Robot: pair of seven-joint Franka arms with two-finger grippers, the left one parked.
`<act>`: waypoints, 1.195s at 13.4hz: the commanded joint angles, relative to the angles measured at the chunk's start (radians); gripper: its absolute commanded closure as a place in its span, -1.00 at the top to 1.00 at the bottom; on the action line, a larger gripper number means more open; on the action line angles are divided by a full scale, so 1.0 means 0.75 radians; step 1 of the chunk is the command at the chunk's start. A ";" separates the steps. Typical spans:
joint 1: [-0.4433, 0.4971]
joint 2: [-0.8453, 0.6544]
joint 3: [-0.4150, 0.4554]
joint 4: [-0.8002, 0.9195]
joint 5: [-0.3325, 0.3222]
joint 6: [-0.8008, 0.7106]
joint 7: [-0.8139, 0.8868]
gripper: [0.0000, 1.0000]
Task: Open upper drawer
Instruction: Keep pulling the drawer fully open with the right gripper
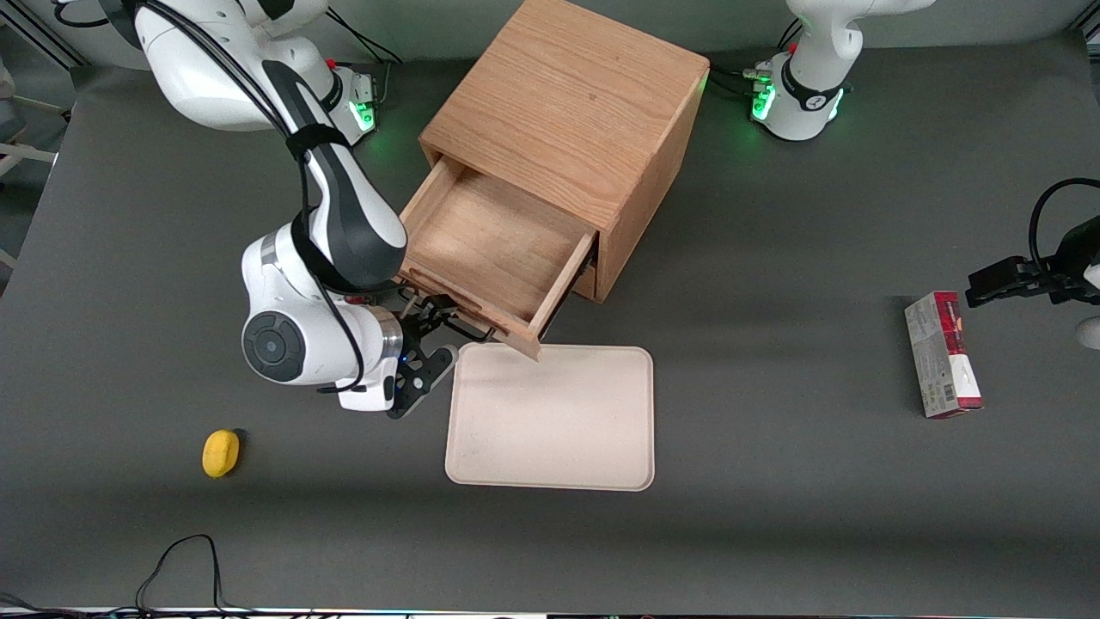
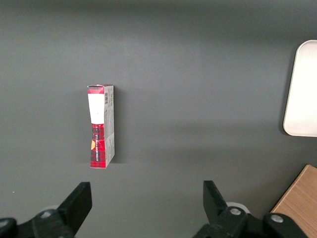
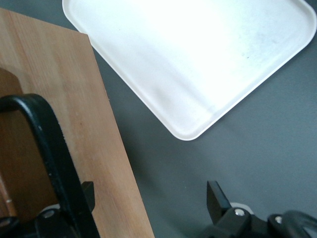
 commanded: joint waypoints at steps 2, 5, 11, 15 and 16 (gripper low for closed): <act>-0.026 0.054 0.003 0.087 -0.017 -0.012 -0.022 1.00; -0.045 0.052 0.003 0.112 -0.017 -0.020 -0.020 1.00; -0.073 0.087 0.003 0.157 -0.017 -0.018 -0.022 1.00; -0.090 0.105 0.003 0.200 -0.017 -0.012 -0.020 1.00; -0.092 0.105 0.003 0.202 -0.017 -0.010 -0.018 1.00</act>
